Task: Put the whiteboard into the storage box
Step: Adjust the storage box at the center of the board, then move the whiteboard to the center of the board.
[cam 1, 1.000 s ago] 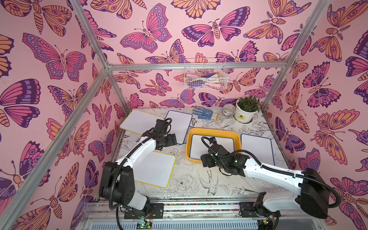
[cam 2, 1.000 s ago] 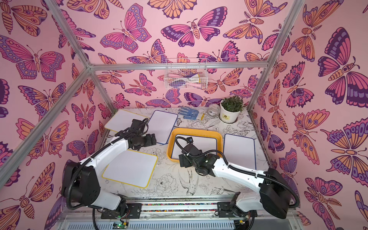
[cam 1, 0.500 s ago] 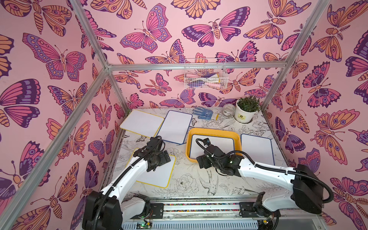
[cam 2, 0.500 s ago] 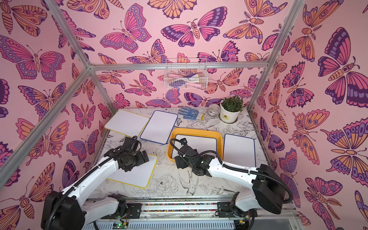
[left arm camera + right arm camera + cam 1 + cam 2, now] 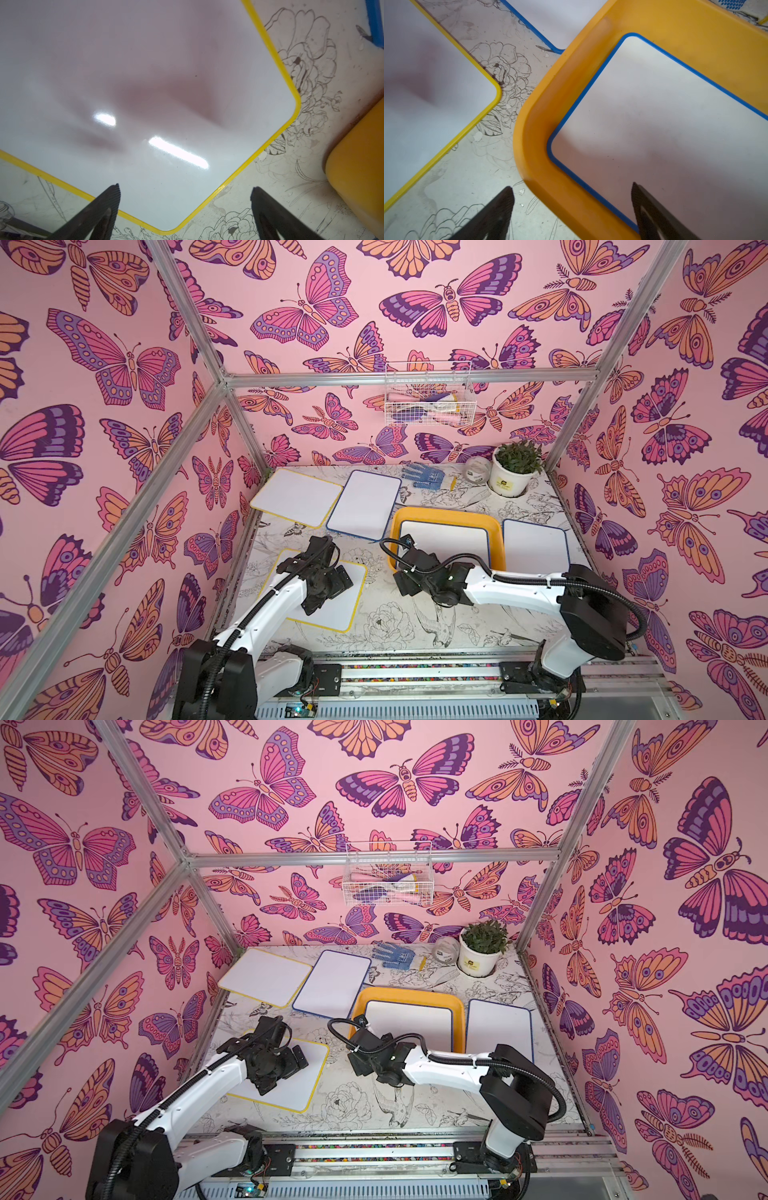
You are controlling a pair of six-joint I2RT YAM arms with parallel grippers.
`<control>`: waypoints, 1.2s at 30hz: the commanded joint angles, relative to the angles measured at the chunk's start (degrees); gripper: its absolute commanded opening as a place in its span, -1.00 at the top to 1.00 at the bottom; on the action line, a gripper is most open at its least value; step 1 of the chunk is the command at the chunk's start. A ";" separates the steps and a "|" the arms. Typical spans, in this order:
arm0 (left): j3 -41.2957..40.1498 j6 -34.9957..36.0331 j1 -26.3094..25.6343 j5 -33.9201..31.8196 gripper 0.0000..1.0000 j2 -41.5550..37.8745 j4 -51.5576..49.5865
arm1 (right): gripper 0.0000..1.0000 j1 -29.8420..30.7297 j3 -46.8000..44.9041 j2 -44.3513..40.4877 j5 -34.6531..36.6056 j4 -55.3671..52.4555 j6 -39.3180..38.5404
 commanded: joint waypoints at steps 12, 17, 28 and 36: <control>-0.57 -2.27 0.44 3.22 -0.98 4.28 1.68 | -0.82 -5.27 0.76 4.51 -0.07 3.62 -2.59; -0.51 -2.41 0.15 3.50 -0.96 5.89 3.93 | -0.82 -10.01 0.83 4.20 -3.77 5.70 -3.87; 2.38 -1.76 -4.46 2.06 -0.93 15.51 8.01 | -0.81 -15.58 4.45 1.45 -10.88 8.94 -2.20; 5.98 -3.83 -13.71 2.34 -0.87 23.18 10.81 | -0.81 -16.94 0.55 -10.87 -8.85 5.50 3.39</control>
